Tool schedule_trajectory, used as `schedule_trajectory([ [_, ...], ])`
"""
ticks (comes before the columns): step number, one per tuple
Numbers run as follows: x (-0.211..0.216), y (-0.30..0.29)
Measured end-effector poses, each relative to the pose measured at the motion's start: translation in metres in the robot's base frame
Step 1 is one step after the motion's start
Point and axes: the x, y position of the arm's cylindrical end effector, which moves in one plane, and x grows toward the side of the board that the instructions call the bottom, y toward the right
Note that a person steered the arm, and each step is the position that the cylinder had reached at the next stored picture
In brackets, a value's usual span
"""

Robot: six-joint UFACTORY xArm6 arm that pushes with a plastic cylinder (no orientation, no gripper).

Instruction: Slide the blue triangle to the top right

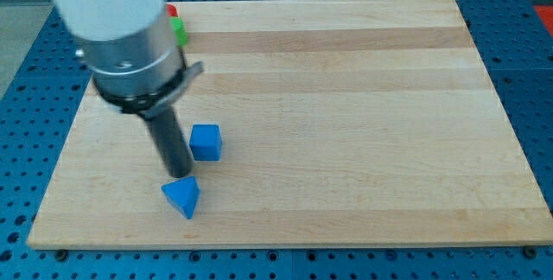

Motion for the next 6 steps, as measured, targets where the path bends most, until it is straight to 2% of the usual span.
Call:
schedule_trajectory([
  [1,0.032,-0.047],
  [2,0.062,-0.036],
  [3,0.050,0.014],
  [6,-0.063,0.172],
])
